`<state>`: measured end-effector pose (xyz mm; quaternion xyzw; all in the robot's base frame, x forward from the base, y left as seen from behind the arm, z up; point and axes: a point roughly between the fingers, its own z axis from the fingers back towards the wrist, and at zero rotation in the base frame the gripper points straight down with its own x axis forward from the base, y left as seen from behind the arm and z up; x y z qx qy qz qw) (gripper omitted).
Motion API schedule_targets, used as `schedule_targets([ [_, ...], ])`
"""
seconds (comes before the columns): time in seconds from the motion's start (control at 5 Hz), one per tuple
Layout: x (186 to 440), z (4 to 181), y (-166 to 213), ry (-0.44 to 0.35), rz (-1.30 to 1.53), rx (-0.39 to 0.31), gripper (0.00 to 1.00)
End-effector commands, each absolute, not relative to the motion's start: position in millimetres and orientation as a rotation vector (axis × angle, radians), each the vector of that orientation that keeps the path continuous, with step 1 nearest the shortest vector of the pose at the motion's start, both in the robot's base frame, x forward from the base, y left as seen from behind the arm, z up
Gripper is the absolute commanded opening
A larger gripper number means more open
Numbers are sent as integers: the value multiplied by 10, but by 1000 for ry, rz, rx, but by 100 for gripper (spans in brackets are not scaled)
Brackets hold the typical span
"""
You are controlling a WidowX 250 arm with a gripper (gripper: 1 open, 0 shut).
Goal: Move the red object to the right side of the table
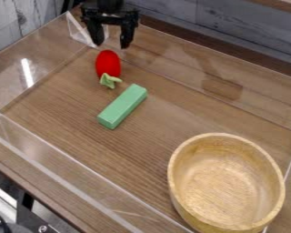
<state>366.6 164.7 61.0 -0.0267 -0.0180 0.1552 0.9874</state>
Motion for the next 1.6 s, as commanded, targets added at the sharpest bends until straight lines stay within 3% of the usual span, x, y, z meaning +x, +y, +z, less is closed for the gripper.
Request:
schedule_targets([
  [0.0, 3686, 704, 1721, -78, 334, -22, 100],
  [0.4, 3690, 512, 1716, -57, 339, -3, 100],
  [0.6, 3695, 478, 1709, -54, 343, -3, 0],
  [0.8, 3686, 541, 1685, -53, 348, -14, 0],
  [1.4, 3682, 1123, 1527, -101, 345, -96, 0],
])
